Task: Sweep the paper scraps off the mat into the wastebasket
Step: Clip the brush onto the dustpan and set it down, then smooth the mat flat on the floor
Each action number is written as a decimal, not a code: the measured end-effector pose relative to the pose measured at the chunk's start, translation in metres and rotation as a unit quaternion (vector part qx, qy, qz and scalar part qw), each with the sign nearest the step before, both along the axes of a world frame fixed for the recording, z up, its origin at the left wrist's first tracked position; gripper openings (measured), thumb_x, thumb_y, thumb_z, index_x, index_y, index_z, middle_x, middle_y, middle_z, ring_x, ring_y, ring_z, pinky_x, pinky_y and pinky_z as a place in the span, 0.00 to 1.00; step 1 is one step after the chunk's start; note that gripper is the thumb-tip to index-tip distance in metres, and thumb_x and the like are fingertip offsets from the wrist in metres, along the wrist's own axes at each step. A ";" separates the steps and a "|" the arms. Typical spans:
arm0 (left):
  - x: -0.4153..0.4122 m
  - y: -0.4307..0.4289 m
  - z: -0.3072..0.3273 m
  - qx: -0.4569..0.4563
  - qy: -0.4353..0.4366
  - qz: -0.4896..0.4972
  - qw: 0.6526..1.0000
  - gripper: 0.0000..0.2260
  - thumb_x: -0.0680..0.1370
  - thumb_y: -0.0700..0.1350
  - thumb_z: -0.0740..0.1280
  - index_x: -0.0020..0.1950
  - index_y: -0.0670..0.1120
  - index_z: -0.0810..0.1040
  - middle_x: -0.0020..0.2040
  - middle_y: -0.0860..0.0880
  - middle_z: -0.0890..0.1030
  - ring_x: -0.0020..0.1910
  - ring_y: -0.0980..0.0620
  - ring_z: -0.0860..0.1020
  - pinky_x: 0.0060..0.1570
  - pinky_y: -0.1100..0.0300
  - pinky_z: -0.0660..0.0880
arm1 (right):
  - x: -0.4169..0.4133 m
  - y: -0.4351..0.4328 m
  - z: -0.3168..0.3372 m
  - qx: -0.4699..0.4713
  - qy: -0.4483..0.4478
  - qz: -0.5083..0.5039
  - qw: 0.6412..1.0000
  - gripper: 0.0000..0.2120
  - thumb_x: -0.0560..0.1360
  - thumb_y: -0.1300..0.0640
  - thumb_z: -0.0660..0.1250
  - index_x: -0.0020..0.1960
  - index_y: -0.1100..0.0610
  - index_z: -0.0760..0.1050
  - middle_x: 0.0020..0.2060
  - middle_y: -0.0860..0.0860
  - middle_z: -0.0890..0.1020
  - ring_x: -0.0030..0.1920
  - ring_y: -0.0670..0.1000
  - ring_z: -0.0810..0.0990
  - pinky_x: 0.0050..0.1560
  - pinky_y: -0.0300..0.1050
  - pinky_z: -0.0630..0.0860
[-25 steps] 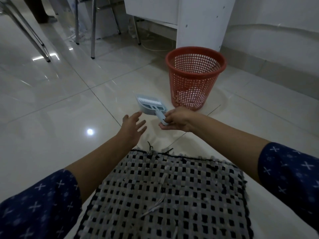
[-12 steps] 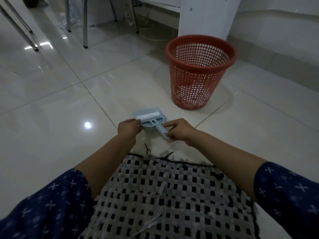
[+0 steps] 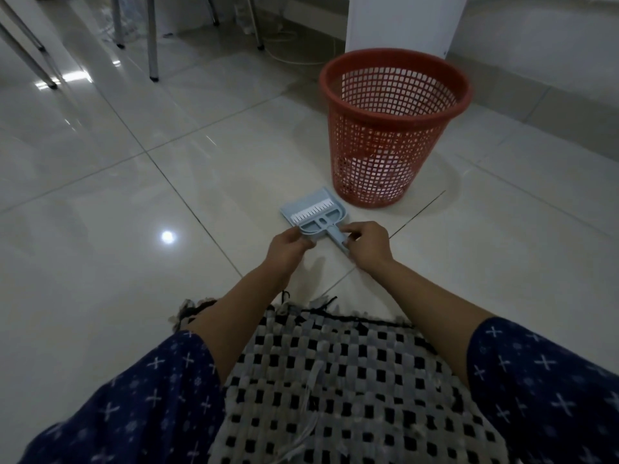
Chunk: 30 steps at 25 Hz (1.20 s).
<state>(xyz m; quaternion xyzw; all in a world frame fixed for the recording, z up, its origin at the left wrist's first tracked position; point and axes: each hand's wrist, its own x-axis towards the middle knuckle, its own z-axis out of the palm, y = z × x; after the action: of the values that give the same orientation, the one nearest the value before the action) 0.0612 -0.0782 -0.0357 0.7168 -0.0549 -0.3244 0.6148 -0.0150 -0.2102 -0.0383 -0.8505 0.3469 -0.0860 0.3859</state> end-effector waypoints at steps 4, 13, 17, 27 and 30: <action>0.001 -0.003 -0.002 -0.005 -0.006 -0.004 1.000 0.19 0.73 0.34 0.65 0.63 0.45 0.76 0.60 0.46 0.79 0.54 0.51 0.75 0.52 0.60 0.68 | 0.001 -0.005 -0.001 -0.016 -0.012 0.002 1.000 0.15 0.73 0.66 0.67 0.59 0.60 0.79 0.53 0.58 0.83 0.51 0.55 0.80 0.52 0.40 0.71; -0.034 0.017 0.012 0.164 -0.147 -0.002 0.976 0.27 0.76 0.40 0.64 0.74 0.42 0.61 0.73 0.42 0.65 0.71 0.45 0.65 0.66 0.57 0.63 | -0.022 0.001 0.010 -0.116 -0.054 0.064 0.990 0.17 0.77 0.59 0.61 0.66 0.60 0.74 0.57 0.60 0.80 0.57 0.58 0.76 0.58 0.46 0.71; -0.104 0.063 0.008 0.245 -0.304 -0.015 0.921 0.26 0.75 0.42 0.63 0.72 0.42 0.62 0.75 0.40 0.57 0.73 0.42 0.58 0.72 0.50 0.56 | -0.106 0.011 0.008 -0.333 -0.033 0.431 0.838 0.20 0.80 0.49 0.55 0.67 0.56 0.72 0.56 0.57 0.81 0.56 0.57 0.77 0.57 0.54 0.74; -0.136 0.153 -0.027 0.489 -0.196 -0.161 0.834 0.43 0.74 0.65 0.57 0.76 0.47 0.35 0.76 0.41 0.32 0.74 0.42 0.31 0.70 0.39 0.35 | -0.239 0.007 -0.033 -0.386 0.122 0.563 0.720 0.31 0.77 0.35 0.49 0.76 0.41 0.47 0.78 0.54 0.50 0.78 0.57 0.44 0.68 0.73 0.46; -0.096 0.162 -0.027 0.502 -0.208 -0.126 0.830 0.42 0.74 0.65 0.56 0.76 0.46 0.37 0.76 0.40 0.34 0.74 0.40 0.33 0.71 0.38 0.36 | -0.211 0.048 -0.036 -0.369 0.093 0.537 0.753 0.30 0.77 0.34 0.46 0.76 0.40 0.45 0.78 0.53 0.49 0.78 0.58 0.45 0.68 0.74 0.46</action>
<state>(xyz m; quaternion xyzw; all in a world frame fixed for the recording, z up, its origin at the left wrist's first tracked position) -0.0345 0.0843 -0.0630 0.9640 -0.1008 -0.2256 0.0986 -0.2257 -0.1622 -0.0746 -0.9771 -0.1909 0.0933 -0.0096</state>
